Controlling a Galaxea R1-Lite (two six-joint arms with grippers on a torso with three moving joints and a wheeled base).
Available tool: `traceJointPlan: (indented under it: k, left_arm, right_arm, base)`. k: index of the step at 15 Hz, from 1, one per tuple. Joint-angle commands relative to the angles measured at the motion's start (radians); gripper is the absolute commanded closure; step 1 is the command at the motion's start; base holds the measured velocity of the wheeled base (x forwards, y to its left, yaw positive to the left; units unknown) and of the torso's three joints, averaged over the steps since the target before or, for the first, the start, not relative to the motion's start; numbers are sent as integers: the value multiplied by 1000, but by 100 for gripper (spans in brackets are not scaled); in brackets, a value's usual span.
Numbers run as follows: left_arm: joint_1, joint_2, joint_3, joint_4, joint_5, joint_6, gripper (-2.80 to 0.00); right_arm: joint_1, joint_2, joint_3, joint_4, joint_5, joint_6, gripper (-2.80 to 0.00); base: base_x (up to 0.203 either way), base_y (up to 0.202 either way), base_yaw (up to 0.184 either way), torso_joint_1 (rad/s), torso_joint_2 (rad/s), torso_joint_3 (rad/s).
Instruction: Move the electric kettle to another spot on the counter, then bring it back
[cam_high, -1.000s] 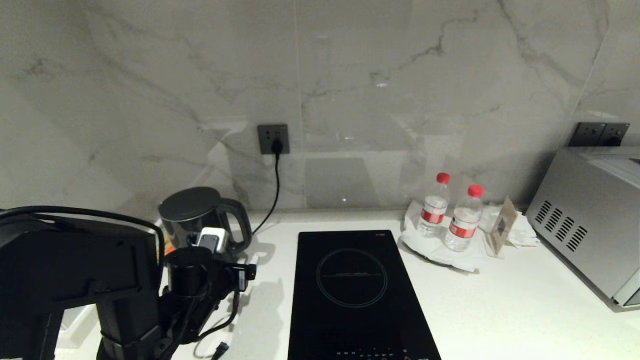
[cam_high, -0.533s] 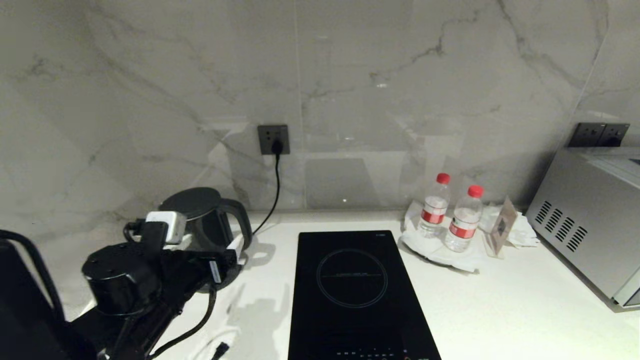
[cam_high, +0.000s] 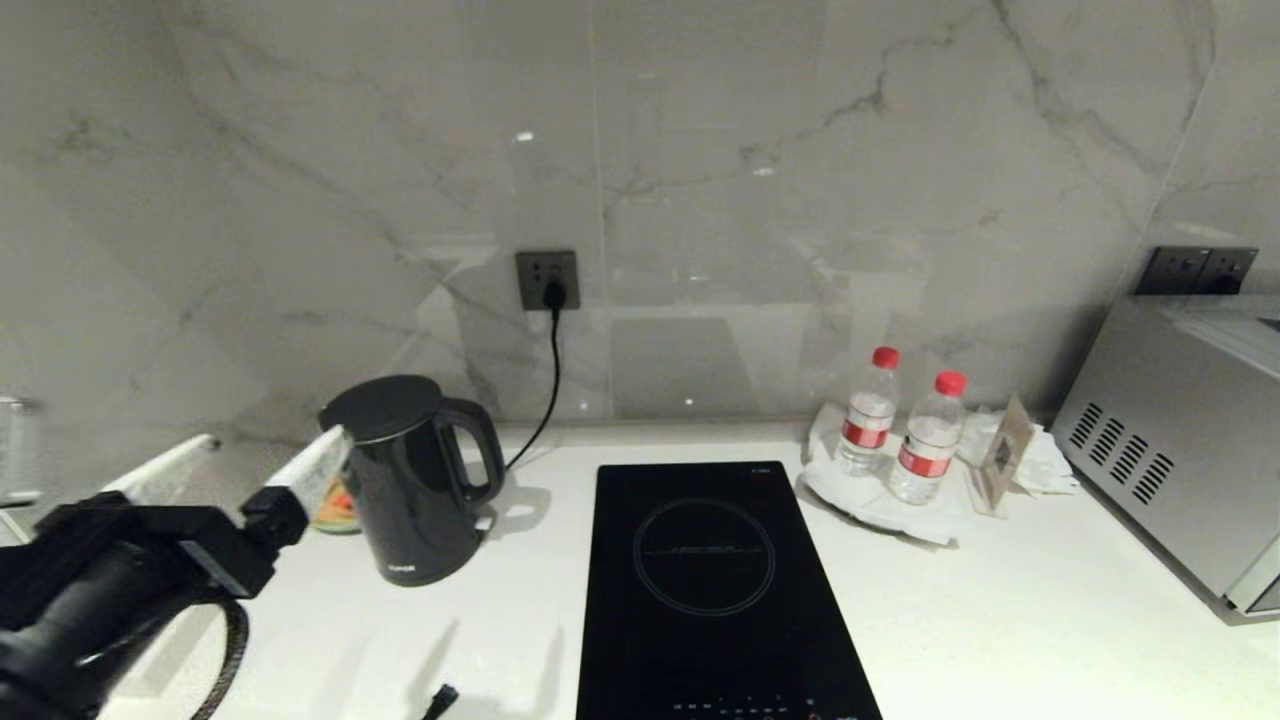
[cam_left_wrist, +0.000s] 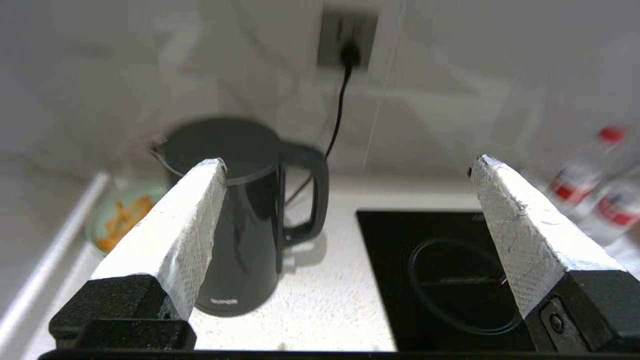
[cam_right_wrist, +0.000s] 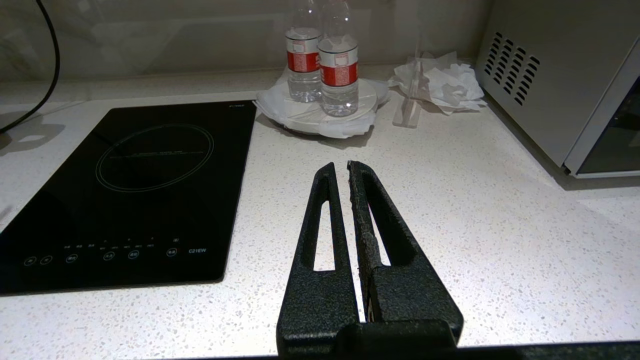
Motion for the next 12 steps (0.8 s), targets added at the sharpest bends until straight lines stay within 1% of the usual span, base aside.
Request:
traceJointPlan:
  k: [1, 2, 3, 4, 5, 6, 7, 8, 10, 11, 12]
  left_arm:
    - [25, -402, -93, 481, 3, -1, -280]
    - [69, -499, -157, 676, 2, 0, -280]
    - [140, -582, -232, 842, 2, 0, -280]
    - [217, -649, -288, 959, 1, 1, -280]
    - [284, -709, -324, 1049, 0, 2, -280]
    - [341, -754, -341, 1105, 0, 7, -280]
    - [390, -797, -342, 1133, -3, 22, -280]
    - [415, -844, -331, 1146, -18, 52, -280]
    - [442, -941, -282, 1155, -73, 142, -280]
    - [445, -997, -237, 1155, -100, 187, -280]
    - [445, -1052, -167, 1156, -142, 230, -280]
  right_arm:
    - [0, 0, 0, 0, 1, 0, 0]
    - [0, 0, 0, 0, 1, 0, 0]
    - [0, 0, 0, 0, 1, 0, 0]
    - [0, 0, 0, 0, 1, 0, 0]
    - [0, 0, 0, 0, 2, 0, 0]
    - [0, 0, 0, 0, 1, 0, 0]
    - [0, 0, 0, 0, 1, 0, 0]
    - [0, 0, 0, 0, 1, 0, 0]
    - [0, 0, 0, 0, 1, 0, 0]
    - [0, 0, 0, 0, 1, 0, 0]
    - [0, 0, 0, 0, 1, 0, 0]
  base:
    - [0, 0, 0, 0, 0, 0]
    - [0, 0, 0, 0, 0, 0]
    - [0, 0, 0, 0, 0, 0]
    - [0, 0, 0, 0, 0, 0]
    - [0, 0, 0, 0, 0, 0]
    - [0, 0, 0, 0, 0, 0]
    - [0, 0, 0, 0, 0, 0]
    - [0, 0, 0, 0, 0, 0]
    - [0, 0, 0, 0, 0, 0]
    - [0, 0, 0, 0, 0, 0]
    - [0, 0, 0, 0, 0, 0]
